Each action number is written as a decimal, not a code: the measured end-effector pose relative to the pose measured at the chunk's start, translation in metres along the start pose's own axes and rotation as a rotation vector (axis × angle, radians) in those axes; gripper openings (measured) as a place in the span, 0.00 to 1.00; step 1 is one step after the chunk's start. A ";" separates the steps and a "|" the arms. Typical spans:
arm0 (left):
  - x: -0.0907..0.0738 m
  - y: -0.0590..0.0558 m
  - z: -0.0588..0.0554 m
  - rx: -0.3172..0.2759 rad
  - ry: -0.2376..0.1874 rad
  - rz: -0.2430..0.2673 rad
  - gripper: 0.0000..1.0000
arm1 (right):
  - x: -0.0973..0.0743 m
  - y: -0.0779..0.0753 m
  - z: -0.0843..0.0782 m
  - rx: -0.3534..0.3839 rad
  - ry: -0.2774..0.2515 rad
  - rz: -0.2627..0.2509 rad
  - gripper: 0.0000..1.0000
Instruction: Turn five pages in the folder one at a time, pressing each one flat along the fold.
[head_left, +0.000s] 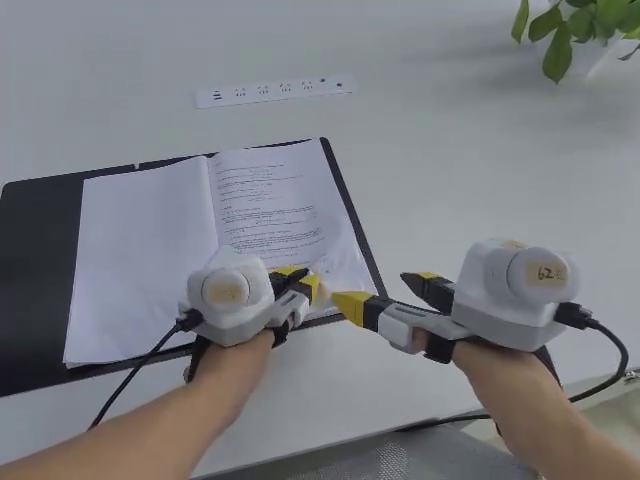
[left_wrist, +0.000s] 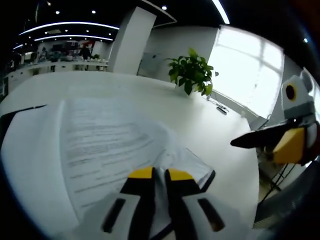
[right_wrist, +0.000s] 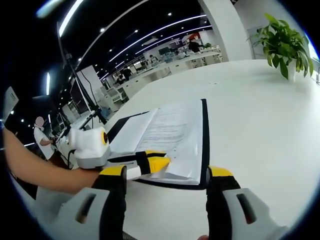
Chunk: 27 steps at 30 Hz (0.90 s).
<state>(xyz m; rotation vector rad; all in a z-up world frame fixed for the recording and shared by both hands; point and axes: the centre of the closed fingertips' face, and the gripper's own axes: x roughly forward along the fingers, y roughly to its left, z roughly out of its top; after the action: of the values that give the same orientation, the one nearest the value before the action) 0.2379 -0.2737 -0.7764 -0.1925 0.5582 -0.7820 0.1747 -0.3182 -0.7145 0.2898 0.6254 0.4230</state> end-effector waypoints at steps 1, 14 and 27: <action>0.000 0.001 0.000 -0.020 -0.002 -0.002 0.06 | 0.001 0.000 0.000 0.000 -0.001 0.002 0.63; -0.002 0.002 -0.001 -0.226 0.001 -0.038 0.02 | 0.033 -0.009 0.015 -0.002 -0.030 0.031 0.54; 0.000 0.001 -0.001 -0.231 0.007 -0.041 0.02 | 0.063 -0.016 0.033 -0.044 -0.019 0.066 0.37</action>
<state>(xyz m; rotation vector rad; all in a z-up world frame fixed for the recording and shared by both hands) 0.2377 -0.2726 -0.7776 -0.4160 0.6526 -0.7576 0.2457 -0.3077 -0.7270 0.2728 0.5881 0.4965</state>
